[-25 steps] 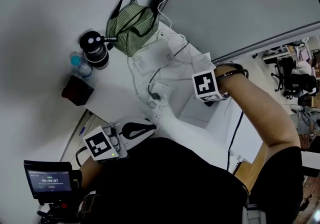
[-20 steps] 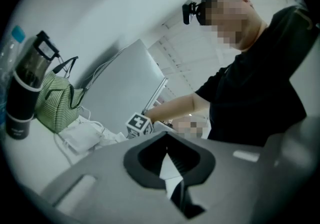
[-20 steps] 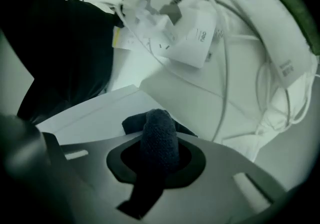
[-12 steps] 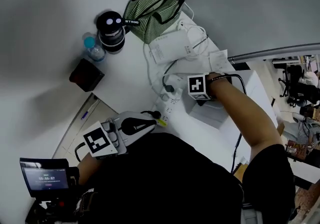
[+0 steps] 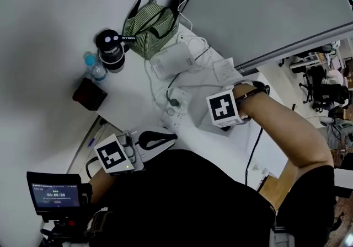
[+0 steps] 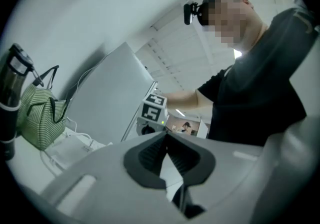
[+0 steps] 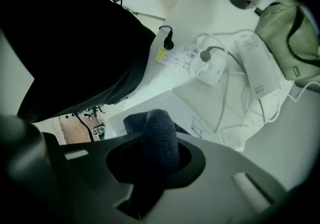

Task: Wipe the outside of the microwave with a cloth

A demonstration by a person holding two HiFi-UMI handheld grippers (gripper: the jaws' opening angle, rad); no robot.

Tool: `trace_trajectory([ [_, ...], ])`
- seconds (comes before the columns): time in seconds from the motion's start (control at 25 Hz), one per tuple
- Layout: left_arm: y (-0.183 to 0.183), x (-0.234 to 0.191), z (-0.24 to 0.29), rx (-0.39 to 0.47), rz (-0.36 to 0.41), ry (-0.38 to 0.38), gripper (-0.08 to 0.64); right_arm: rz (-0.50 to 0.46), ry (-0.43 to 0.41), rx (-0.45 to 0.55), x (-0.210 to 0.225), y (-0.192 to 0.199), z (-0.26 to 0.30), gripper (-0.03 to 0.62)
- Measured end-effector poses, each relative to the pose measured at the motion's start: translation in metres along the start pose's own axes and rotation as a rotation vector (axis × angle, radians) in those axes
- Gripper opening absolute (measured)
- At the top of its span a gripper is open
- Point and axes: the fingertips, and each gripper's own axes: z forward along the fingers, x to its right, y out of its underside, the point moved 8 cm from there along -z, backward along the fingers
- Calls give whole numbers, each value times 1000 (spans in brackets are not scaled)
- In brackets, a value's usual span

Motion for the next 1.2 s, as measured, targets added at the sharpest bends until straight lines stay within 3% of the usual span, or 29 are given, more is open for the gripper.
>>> trace_trajectory([
  [0.24,24,-3,-33,-1,-44,-89,3,-9,-15,-65,53,-62,99,50],
  [0.44,43,-2,-48,-4,-66,-120,3,-6,14,-51,80,-83,142,51],
  [0.56,37,-4,-42,2,-53,-98,3,12,21,-24,72,-70,117,52],
  [0.76,9,-4,-18,-1,10,-27,3,-58,7,18,-12,-19,-5,54],
  [0.84,1,-2,-9,2,26,-3,3,-84,-25,32,-35,-16,-24,54],
  [1.0,0,2,2,-3,18,26,3,-146,37,-38,-26,-37,-1,54],
  [1.2,20,2,-20,-15,-31,-13,3,-206,78,-157,1,-83,69,51],
])
